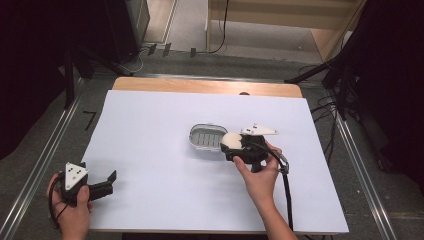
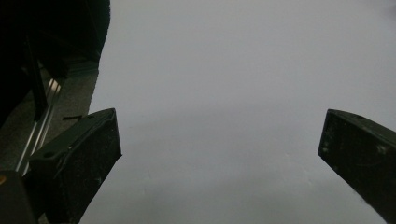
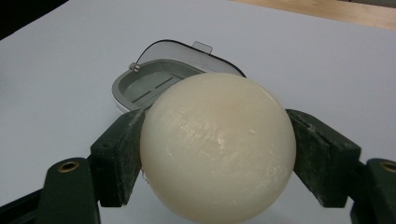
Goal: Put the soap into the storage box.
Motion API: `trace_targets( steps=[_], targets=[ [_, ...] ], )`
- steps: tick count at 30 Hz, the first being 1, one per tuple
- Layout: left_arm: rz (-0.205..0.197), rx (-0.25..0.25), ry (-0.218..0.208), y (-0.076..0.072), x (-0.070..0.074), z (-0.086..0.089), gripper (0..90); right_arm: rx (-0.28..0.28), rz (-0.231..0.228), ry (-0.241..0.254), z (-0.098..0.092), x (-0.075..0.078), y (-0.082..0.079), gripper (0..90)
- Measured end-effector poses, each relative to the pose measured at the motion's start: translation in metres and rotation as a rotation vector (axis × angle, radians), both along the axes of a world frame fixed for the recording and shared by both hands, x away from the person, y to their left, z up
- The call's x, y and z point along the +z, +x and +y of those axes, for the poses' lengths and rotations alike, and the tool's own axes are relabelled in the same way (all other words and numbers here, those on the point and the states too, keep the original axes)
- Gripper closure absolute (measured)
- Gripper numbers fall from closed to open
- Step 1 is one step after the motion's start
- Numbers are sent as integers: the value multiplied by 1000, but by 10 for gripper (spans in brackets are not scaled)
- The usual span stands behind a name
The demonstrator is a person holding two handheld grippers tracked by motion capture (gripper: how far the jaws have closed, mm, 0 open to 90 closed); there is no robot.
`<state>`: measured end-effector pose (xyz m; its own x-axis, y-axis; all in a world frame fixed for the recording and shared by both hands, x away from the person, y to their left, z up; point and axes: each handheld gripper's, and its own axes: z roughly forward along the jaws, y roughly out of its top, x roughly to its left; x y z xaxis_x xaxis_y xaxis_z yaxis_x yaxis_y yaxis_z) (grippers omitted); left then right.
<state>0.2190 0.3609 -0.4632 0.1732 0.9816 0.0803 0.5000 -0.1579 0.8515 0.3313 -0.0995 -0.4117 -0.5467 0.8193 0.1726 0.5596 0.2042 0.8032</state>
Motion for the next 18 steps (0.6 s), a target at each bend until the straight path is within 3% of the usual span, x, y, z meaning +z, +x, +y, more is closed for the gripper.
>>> trace_targets(
  steps=[18],
  targets=[
    [-2,-4,-3,0,0,0,0,39,0,-8,24,9,10,248]
  ],
)
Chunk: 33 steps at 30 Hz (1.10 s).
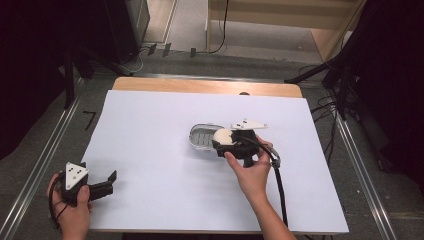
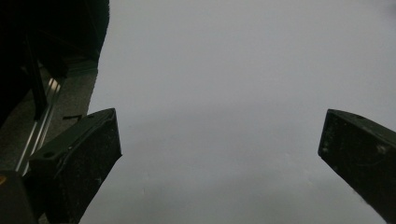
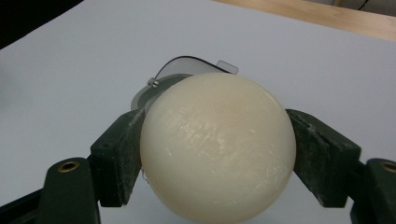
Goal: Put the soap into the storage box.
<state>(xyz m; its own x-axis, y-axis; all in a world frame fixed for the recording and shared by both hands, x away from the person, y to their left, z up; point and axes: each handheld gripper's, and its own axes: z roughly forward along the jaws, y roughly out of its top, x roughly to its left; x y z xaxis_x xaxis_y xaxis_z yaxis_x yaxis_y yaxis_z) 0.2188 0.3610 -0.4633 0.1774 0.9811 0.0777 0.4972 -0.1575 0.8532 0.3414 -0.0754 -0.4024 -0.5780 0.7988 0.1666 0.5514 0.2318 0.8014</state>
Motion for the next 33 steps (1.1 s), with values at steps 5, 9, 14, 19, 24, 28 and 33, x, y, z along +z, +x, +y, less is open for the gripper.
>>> trace_targets(
  steps=[5,9,14,19,24,28,33],
  targets=[
    [4,2,-2,0,0,0,0,10,4,-11,11,0,3,248],
    [3,-3,-2,1,0,0,0,10,12,-11,18,1,10,248],
    [6,-4,2,0,0,0,0,5,29,-10,26,-2,19,248],
    [4,-4,-1,1,0,0,0,4,47,-10,31,-9,26,248],
    [6,-6,1,1,0,0,0,-11,83,-8,34,-19,33,248],
    [7,-7,3,1,0,0,0,-17,98,-4,36,-24,37,248],
    [9,-6,4,0,0,0,0,-24,113,3,39,-29,40,247]
  ],
)
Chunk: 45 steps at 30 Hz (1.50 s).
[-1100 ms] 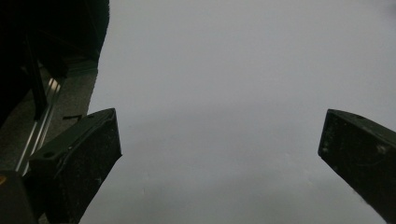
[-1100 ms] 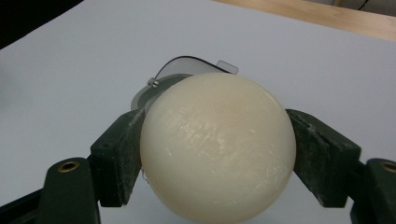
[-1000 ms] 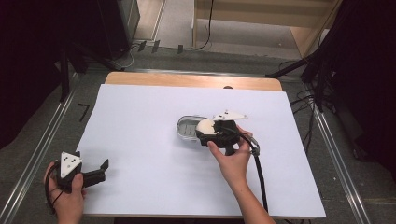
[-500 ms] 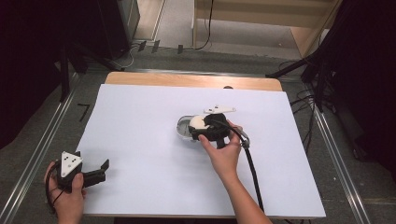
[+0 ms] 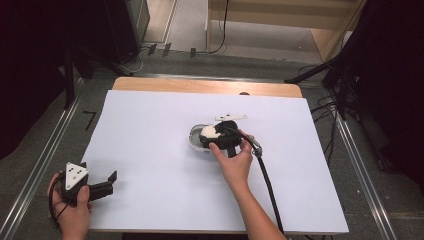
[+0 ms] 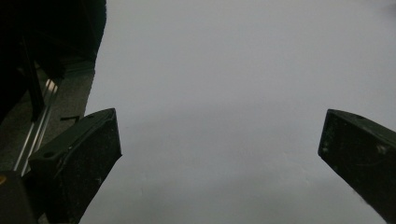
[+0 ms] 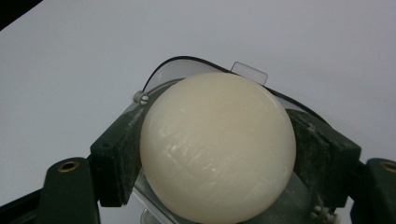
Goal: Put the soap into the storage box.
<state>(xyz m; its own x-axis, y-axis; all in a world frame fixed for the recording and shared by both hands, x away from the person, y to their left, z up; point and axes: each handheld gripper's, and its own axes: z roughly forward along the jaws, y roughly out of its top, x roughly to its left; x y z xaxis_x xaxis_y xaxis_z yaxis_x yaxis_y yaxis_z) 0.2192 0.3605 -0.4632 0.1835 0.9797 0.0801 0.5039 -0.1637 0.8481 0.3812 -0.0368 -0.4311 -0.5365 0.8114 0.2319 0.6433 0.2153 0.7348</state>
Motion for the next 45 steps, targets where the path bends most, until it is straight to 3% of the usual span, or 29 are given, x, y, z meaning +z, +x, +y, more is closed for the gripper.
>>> trace_targets(
  steps=[7,17,21,34,45],
  targets=[
    [-1,0,0,0,0,0,0,2,31,6,-1,-6,4,247],
    [-2,-2,3,0,0,0,0,-7,33,-12,0,-7,4,240],
    [-3,-1,5,0,0,-1,0,14,34,9,-1,-5,2,192],
    [-3,-1,9,0,0,-1,0,4,-22,41,-10,10,-3,157],
    [1,-9,2,1,0,0,0,18,-61,34,-20,20,-13,149]
  ],
)
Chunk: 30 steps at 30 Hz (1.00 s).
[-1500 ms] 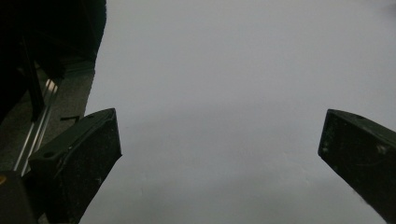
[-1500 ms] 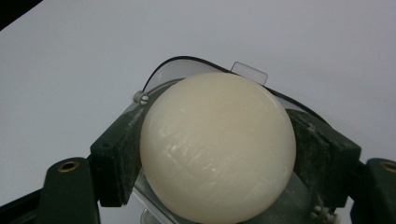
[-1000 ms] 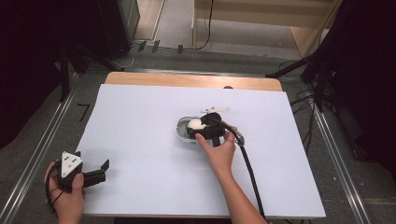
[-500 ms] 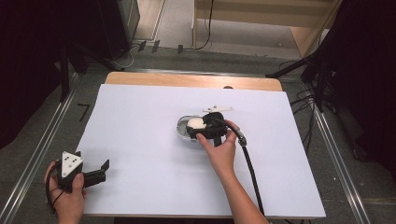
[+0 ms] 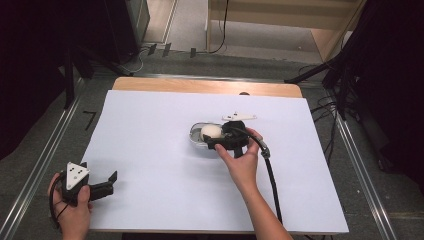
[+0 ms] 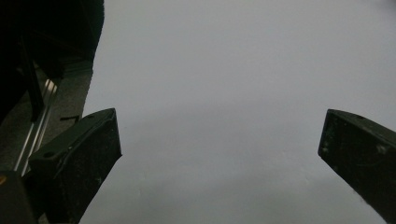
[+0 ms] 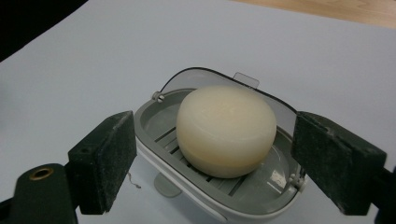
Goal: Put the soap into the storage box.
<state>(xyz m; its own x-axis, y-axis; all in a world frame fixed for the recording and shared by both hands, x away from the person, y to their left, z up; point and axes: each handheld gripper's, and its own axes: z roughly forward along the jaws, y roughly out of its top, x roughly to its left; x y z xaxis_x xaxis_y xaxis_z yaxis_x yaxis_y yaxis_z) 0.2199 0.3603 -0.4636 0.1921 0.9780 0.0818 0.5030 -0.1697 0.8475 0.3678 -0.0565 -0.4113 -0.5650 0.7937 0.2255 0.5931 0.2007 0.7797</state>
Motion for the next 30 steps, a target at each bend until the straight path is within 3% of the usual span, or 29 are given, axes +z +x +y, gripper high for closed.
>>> trace_targets(
  steps=[19,30],
  targets=[
    [-1,5,7,0,0,-1,0,-34,-33,11,-41,3,-14,137],
    [0,4,11,0,0,-1,0,-87,-21,1,-79,-11,-21,137]
  ],
)
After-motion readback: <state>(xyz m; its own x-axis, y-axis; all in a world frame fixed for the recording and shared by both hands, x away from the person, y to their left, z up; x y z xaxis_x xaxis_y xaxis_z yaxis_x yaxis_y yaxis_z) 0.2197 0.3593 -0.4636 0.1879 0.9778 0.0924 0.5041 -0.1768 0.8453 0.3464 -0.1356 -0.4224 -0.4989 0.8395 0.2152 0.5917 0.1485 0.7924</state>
